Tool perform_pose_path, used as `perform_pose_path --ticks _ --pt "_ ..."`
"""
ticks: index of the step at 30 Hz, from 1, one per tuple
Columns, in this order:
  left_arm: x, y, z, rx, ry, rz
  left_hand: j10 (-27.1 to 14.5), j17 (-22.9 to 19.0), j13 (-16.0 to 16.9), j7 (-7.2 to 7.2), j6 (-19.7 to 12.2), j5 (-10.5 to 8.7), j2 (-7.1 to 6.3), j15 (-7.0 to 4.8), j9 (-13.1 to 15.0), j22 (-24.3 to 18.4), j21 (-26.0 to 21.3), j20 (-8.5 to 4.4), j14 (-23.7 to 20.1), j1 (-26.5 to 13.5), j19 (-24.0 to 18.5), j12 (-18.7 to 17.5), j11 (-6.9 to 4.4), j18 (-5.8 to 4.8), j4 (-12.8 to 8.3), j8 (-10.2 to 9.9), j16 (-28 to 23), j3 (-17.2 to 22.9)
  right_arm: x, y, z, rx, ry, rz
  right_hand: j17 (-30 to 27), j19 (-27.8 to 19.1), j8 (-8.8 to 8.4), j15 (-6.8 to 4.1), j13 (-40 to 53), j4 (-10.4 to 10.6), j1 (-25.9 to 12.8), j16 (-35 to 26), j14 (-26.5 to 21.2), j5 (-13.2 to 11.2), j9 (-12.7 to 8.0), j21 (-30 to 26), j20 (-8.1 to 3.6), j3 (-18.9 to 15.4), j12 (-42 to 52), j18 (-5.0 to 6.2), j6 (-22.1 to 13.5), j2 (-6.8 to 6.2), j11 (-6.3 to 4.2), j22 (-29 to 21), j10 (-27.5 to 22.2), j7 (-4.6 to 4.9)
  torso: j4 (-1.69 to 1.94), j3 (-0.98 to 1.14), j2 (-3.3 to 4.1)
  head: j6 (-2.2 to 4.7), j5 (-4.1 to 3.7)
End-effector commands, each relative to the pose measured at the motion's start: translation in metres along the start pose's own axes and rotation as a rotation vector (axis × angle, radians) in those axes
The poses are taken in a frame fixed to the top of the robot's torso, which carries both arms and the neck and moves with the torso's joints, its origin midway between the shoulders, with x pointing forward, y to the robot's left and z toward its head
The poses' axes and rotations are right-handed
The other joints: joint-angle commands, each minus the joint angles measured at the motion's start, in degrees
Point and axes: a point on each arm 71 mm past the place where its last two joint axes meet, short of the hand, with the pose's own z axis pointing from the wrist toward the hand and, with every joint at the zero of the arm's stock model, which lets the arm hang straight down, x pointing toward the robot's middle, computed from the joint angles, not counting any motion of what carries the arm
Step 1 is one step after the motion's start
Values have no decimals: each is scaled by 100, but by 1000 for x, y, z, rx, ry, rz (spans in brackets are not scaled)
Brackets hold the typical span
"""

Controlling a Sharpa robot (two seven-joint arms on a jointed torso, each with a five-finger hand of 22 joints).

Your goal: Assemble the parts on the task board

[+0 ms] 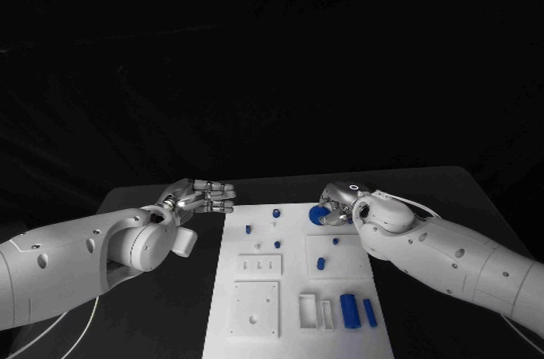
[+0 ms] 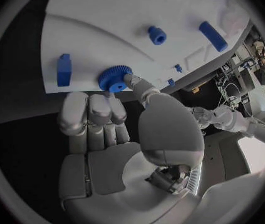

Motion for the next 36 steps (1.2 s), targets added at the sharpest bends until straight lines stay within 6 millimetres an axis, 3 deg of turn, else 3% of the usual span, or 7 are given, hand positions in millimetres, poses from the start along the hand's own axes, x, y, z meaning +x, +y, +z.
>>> perform_pose_path --ticks 1,19,24,36 --pt "1 -2 0 8 12 -3 -32 1 5 6 -44 24 39 27 4 -6 18 -13 19 -35 -45 22 -1 5 -19 2 7 -5 -3 8 -4 -12 -35 -18 -8 55 -44 -36 11 41 13 32 -3 -15 -10 27 -50 5 38 -10 398 6 -36 811 24 -128 -4 -8 -3 22 -6" --pt "1 -2 -1 8 11 -3 -32 1 5 6 -44 24 39 27 4 -6 18 -13 19 -35 -45 22 -1 5 -19 2 7 -5 -23 69 -20 -161 -156 4 -22 59 -44 -49 9 79 37 32 -4 -8 -11 55 -64 22 18 -13 411 -32 -40 816 26 -132 2 1 3 40 21" --pt "2 -2 -1 8 12 -3 -32 1 5 6 -44 24 39 27 4 -6 18 -13 19 -35 -45 22 -1 5 -19 2 7 -5 -19 80 -20 -182 -167 -10 -29 61 -44 -49 2 84 51 29 -4 -34 -11 63 -63 45 5 -13 412 -42 -39 817 26 -133 1 -6 3 43 30" --pt "6 -2 0 9 20 -4 -32 1 5 6 -44 24 39 27 4 -6 18 -13 19 -35 -45 22 -1 5 -19 2 7 -5 5 109 -11 -217 -146 -49 -39 58 -45 -51 -3 83 63 24 -5 -35 -11 54 -65 73 -5 -12 412 -57 -39 815 24 -130 41 1 16 69 8"
